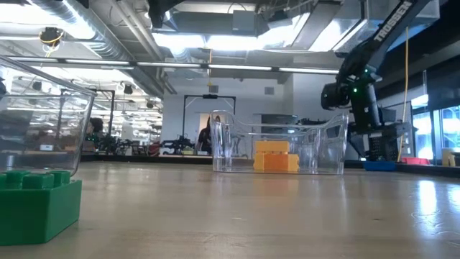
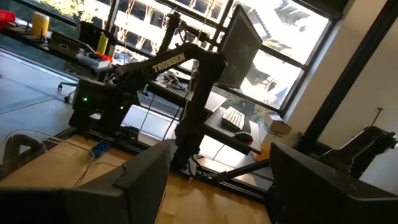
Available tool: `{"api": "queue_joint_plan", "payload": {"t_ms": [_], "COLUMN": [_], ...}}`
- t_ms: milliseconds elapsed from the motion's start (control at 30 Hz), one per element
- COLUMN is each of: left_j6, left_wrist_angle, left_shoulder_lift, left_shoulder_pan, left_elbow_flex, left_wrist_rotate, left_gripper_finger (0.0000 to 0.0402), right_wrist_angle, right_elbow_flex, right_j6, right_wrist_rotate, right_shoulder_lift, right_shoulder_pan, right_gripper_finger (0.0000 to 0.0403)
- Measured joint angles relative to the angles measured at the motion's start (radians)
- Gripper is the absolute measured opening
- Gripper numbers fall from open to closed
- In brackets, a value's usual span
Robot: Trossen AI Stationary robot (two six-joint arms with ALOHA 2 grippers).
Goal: Sort & place blocks by color
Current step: Put the top blue game piece into the bottom bottom transparent bin
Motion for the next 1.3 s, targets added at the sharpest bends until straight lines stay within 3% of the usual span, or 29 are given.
{"api": "queue_joint_plan", "payload": {"t_ms": [433,733,1300], "left_j6": [-0.049,-0.052,-0.049], "left_wrist_angle": [0.0,0.0,0.0], "left_shoulder_lift": [0.0,0.0,0.0], "left_shoulder_pan": [0.0,0.0,0.0], "left_elbow_flex": [0.0,0.0,0.0], "left_wrist_rotate": [-0.014,-0.028,-0.028], "left_gripper_finger": [0.0266,0.0266,0.0266], "right_wrist_angle": [0.008,0.007,0.018], "right_elbow_flex": [0.001,0.002,0.001], "right_j6": [-0.027,-0.145,-0.181], "right_wrist_rotate": [-0.032,0.011,0.029], "right_shoulder_lift": [0.109,0.118,0.12], "right_shoulder_pan": [-0.013,-0.013,-0.01], "right_gripper_finger": [0.0351,0.0351,0.0351]}}
